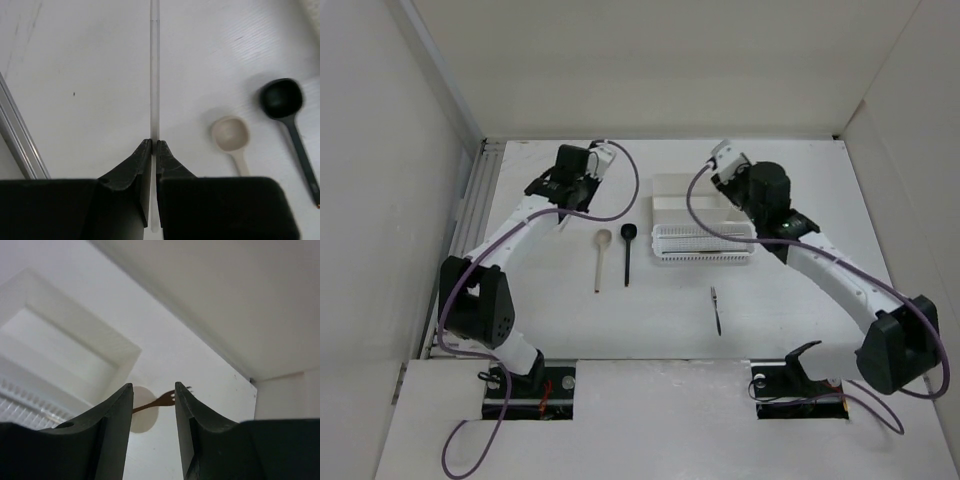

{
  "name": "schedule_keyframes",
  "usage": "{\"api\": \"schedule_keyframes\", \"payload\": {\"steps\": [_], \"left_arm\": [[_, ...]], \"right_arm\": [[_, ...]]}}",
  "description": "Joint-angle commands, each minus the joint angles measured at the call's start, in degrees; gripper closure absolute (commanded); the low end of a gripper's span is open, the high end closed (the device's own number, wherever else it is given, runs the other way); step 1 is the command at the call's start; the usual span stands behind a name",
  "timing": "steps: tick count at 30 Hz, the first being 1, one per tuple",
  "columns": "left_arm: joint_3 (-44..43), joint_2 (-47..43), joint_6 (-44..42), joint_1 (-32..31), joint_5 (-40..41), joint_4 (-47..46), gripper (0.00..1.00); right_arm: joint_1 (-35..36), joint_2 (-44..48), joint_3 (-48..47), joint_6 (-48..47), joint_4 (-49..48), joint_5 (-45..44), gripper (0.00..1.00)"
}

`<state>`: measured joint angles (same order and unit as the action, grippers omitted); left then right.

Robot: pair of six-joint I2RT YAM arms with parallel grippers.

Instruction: Sort the eating utensils into containers

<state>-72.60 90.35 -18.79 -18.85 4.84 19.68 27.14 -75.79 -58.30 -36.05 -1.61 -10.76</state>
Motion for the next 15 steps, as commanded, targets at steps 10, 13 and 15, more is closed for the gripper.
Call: {"api": "schedule_keyframes", "payload": {"steps": [10, 13, 15], "left_arm": [[-19.6, 8.1, -11.9, -27.1, -9.8, 7.9, 1.00], [-24.1, 14.4, -15.1, -30.2, -12.1, 7.9, 1.00], [-25.8, 18.3, -17.2, -30.9, -12.8, 6.3, 1.00]], "right_arm": [[-18.6, 11.5, 1.5, 35.8, -12.4, -6.1, 0.53], [-19.1, 12.9, 2.8, 35.8, -12.4, -8.7, 0.53], [-19.1, 14.0, 3.4, 35.8, -12.4, -9.2, 0.53]]}}
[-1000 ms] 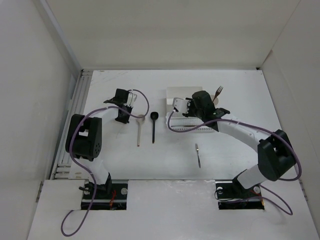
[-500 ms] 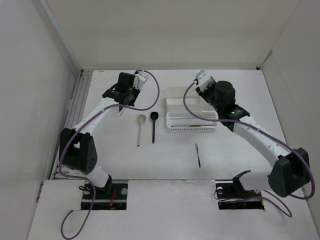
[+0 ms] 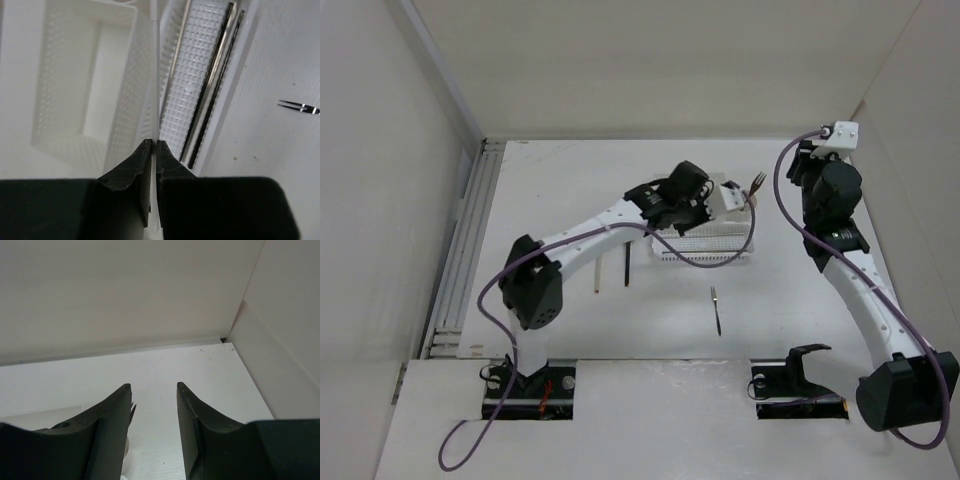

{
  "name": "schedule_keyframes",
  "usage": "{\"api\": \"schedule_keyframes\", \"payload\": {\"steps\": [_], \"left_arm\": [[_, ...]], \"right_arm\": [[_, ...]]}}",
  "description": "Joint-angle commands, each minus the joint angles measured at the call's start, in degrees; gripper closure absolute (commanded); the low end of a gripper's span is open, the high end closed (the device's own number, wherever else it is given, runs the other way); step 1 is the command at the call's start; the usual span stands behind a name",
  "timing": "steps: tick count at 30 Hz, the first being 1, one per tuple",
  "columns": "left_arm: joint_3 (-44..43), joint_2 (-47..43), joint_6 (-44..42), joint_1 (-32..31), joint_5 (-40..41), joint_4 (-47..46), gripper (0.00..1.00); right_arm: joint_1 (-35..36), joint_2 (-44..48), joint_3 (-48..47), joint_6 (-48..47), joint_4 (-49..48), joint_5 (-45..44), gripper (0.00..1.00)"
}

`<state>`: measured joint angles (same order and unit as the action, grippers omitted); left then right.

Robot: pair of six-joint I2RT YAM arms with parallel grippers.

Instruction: Sort the eating utensils into containers

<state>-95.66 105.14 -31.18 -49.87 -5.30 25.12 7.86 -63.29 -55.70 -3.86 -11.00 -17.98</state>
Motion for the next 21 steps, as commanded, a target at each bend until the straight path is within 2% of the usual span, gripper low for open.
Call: {"api": "schedule_keyframes", "payload": {"steps": [1, 8, 15, 19, 20, 21], "left_arm": [[-4.2, 4.5, -7.7, -0.6, -3.3, 0.3, 1.00], [-5.9, 11.1, -16.8, -1.2, -6.2, -3.7, 1.00], [-4.6, 13.5, -17.3, -1.2, -7.9, -6.5, 1.00], [-2.7, 13.5, -16.7, -1.2, -7.2, -6.5, 0.83], [-2.7, 13.5, -16.7, -1.2, -6.6, -6.5, 0.72], [-2.7, 13.5, -15.9, -1.2, -5.8, -6.5, 0.67]], "right_arm": [[0.1, 1.5, 1.4, 3.6, -3.0, -2.0, 0.53], [-0.4, 2.6, 4.5, 3.6, -3.0, -1.4, 0.53], [-2.0, 4.3, 6.3, 4.1, -3.0, -0.9, 0.53], [-2.0, 4.8, 6.3, 2.9, -3.0, -1.4, 0.53], [-2.0, 4.8, 6.3, 2.9, -3.0, -1.4, 0.53], [-2.0, 4.8, 6.3, 2.9, -3.0, -1.4, 0.53]]}}
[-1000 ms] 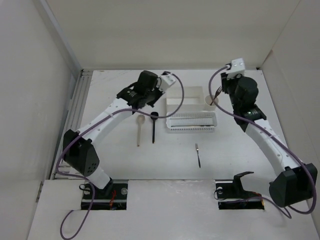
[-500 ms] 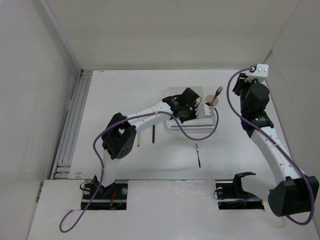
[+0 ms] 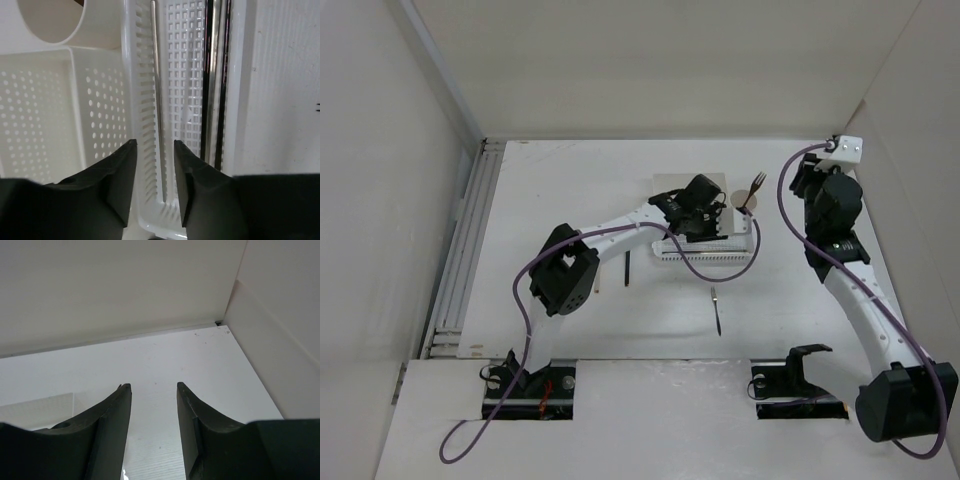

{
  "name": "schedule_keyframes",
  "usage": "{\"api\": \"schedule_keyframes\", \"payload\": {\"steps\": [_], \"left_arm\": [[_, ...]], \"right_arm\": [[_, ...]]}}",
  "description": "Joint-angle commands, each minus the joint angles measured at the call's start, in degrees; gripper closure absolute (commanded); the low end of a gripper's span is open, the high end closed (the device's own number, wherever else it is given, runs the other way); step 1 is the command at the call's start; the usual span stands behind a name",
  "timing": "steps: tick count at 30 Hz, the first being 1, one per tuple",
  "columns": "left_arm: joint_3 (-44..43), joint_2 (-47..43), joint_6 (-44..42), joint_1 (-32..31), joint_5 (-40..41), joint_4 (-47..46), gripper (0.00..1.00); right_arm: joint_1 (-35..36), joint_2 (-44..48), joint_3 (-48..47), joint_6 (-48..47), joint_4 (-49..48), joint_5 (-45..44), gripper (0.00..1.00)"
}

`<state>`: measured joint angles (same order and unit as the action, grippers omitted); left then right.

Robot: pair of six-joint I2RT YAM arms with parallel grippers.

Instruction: Sort the eating utensils into containers

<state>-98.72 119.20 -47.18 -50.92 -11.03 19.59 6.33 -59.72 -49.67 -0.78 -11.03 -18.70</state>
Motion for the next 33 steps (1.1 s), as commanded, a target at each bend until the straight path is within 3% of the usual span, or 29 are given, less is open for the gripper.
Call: {"api": "schedule_keyframes", "payload": {"steps": [1, 6, 8, 12, 13, 19, 22, 26, 33], "left_arm": [[0.9, -1.1, 0.9, -0.1, 0.5, -1.7, 0.64], [-0.5, -3.1, 7.2, -0.1, 6.3, -4.0, 0.44], [-1.2, -4.2, 10.4, -0.1, 10.0, -5.4, 0.44], [-1.6, -9.9, 26.4, 3.0, 17.3, -4.1, 0.44], [-0.4, -13.5, 33.4, 5.3, 18.4, -3.3, 0.44], [18.8, -26.2, 49.5, 15.1, 20.8, 7.6, 0.48], [30.7, -33.7, 49.2, 19.4, 19.8, 7.1, 0.46], [39.3, -37.0, 46.2, 22.3, 18.2, 6.5, 0.43], [43.3, -34.2, 44.1, 23.4, 12.0, -0.1, 0.40]], "right_arm": [[-0.4, 1.3, 0.3, -0.2, -2.9, -0.7, 0.53], [-0.4, 2.3, -0.3, -0.7, -2.9, 3.0, 0.50], [-0.4, 2.9, -0.3, -0.7, -2.9, 5.1, 0.49], [-0.4, 4.3, 0.4, -0.7, -2.9, 7.4, 0.46], [0.6, 5.0, 0.4, -0.7, -2.4, 7.4, 0.46], [7.6, 5.8, -0.8, -0.7, 2.9, 4.5, 0.42], [11.1, 4.4, -2.4, 0.9, 5.7, 1.7, 0.40], [15.4, 3.8, -3.5, 1.4, 6.4, 0.1, 0.37], [22.1, 2.0, -5.3, 1.4, 8.7, -6.6, 0.36]]}}
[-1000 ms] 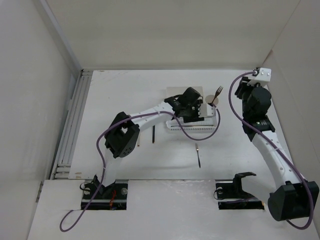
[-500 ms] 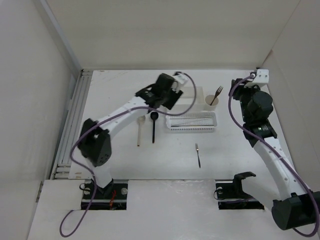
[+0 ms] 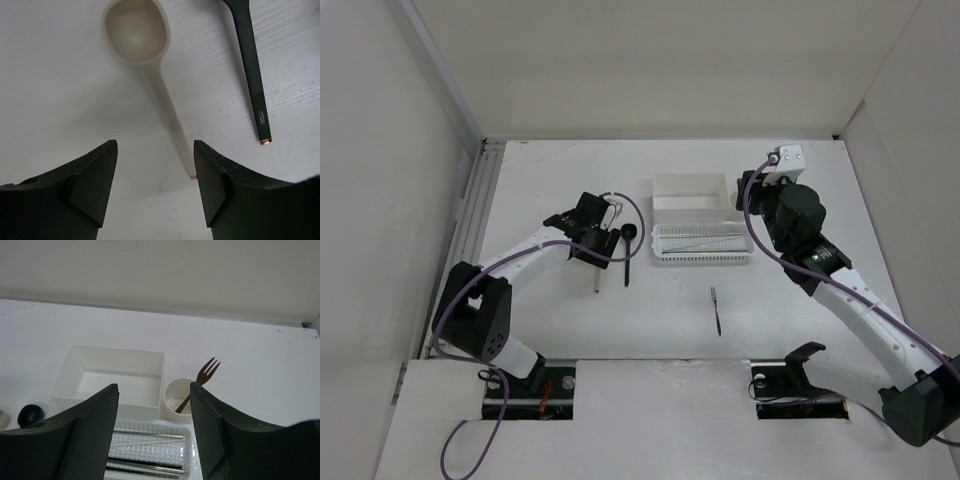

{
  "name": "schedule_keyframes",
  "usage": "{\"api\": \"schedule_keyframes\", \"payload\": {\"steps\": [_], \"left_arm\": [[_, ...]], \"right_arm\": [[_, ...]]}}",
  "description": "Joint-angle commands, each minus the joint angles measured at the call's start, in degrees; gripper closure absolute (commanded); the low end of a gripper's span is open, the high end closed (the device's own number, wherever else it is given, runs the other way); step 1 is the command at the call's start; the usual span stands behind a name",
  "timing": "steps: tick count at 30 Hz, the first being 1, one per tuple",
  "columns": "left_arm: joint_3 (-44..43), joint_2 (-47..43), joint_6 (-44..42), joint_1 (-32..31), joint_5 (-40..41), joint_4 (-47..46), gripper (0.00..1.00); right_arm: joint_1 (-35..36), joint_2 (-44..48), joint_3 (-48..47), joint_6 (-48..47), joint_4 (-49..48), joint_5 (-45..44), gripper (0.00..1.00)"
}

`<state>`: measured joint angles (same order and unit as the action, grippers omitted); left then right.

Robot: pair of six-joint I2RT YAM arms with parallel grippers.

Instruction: Sort the eating utensils into containers

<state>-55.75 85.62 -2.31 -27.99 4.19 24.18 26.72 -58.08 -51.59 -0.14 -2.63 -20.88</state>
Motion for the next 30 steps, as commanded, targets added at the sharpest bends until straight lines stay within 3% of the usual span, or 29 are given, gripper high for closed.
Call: {"api": "schedule_keyframes", "payload": {"steps": [1, 7, 11, 12, 16, 18, 26, 30], "left_arm": [[-0.6, 2.1, -0.8, 0.5, -3.2, -4.0, 0.40], [-1.3, 7.8, -0.8, 1.2, -3.2, -5.9, 0.40], [-2.7, 11.3, -0.2, 1.2, -4.6, -6.4, 0.49], [-3.3, 12.1, -0.2, 1.7, -4.1, -6.4, 0.61], [-4.5, 12.1, 0.4, 3.6, -4.1, -4.6, 0.84], [-5.9, 11.6, -0.4, 4.2, -4.1, -3.8, 1.00], [-19.3, 8.8, -9.2, 4.2, 0.3, -0.5, 1.00], [-30.8, 10.7, -18.8, 0.6, -1.4, -2.6, 1.00]], "right_arm": [[2.6, 0.3, -3.4, 0.8, 0.3, -4.4, 0.36], [3.7, 1.7, -3.4, 0.8, 2.1, -7.4, 0.36], [3.7, 3.3, -2.9, 0.8, 2.7, -10.6, 0.35], [3.7, 3.9, -2.9, 0.8, 3.3, -11.1, 0.35], [3.7, 3.9, -2.9, 0.2, 3.3, -11.7, 0.35], [3.7, 3.4, -2.9, 0.2, 3.3, -11.7, 0.35], [2.2, -0.2, -4.5, 2.3, 2.8, -13.2, 0.33], [-7.0, -0.2, -2.6, 5.2, -3.2, -0.4, 0.33]]}}
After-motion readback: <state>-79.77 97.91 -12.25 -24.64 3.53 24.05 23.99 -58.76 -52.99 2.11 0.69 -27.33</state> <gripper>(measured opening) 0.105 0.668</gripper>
